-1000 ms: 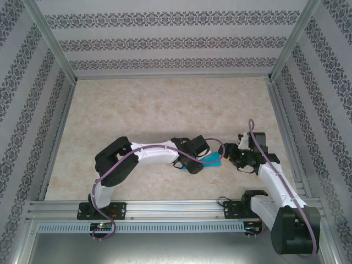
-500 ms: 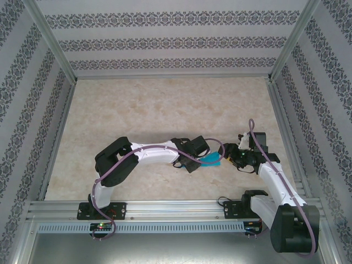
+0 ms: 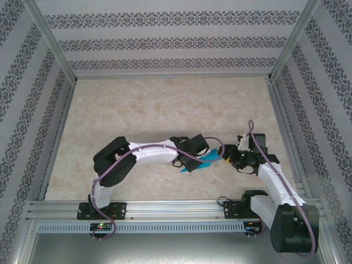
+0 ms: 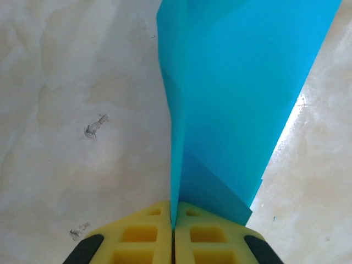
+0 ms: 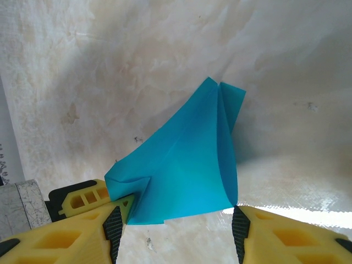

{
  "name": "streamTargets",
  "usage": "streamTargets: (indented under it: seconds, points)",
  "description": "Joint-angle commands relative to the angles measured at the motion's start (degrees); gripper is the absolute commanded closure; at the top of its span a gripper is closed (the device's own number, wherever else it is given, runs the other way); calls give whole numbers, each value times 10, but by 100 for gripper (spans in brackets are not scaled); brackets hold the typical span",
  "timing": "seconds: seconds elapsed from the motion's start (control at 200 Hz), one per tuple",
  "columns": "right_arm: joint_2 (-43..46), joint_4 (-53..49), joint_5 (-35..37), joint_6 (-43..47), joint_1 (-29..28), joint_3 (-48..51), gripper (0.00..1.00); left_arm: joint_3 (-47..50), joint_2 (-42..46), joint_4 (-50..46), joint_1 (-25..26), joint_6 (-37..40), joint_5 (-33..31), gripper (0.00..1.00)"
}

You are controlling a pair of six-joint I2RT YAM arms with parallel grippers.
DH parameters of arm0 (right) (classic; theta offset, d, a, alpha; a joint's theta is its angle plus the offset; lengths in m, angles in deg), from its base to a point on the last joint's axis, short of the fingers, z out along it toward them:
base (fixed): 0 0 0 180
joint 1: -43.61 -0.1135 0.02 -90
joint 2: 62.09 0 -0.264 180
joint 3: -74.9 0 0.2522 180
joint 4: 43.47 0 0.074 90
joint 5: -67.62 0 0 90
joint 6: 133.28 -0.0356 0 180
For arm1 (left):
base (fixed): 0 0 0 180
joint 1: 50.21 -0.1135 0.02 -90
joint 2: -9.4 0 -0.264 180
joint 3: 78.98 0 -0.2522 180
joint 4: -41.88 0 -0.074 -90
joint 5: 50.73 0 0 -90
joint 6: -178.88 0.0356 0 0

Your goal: Fold a paper plane with a square sheet of paper (pick it up from the middle)

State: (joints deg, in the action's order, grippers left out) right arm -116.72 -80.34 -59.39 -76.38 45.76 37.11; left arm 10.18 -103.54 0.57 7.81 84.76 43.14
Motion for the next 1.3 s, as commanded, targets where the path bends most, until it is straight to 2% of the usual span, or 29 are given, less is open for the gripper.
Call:
streamTargets:
  seconds: [0.0, 0.24, 0.385, 0.59, 0.859, 0.984, 1.194, 1.294]
  points:
    - [4, 24, -33, -16, 7, 13, 43, -8, 27, -21, -13, -6, 36, 92]
    - [3, 136, -102, -113, 0, 67, 41, 20, 49, 9, -59, -35, 149, 95]
    - [6, 174, -88, -162, -36, 80, 34, 48, 60, 42, -94, -62, 211, 96]
    - [1, 239, -45, -223, -96, 98, 29, 77, 59, 80, -125, -90, 257, 96]
    - [-34, 346, -31, -306, -160, 93, 29, 100, 65, 129, -136, -127, 291, 96]
    - [-48, 342, -4, -308, -196, 79, 30, 104, 67, 133, -138, -131, 292, 96]
    - [-81, 388, -6, -328, -209, 81, 32, 113, 72, 137, -140, -132, 292, 96]
    - [-60, 339, -3, -314, -218, 68, 33, 119, 75, 143, -142, -135, 291, 97]
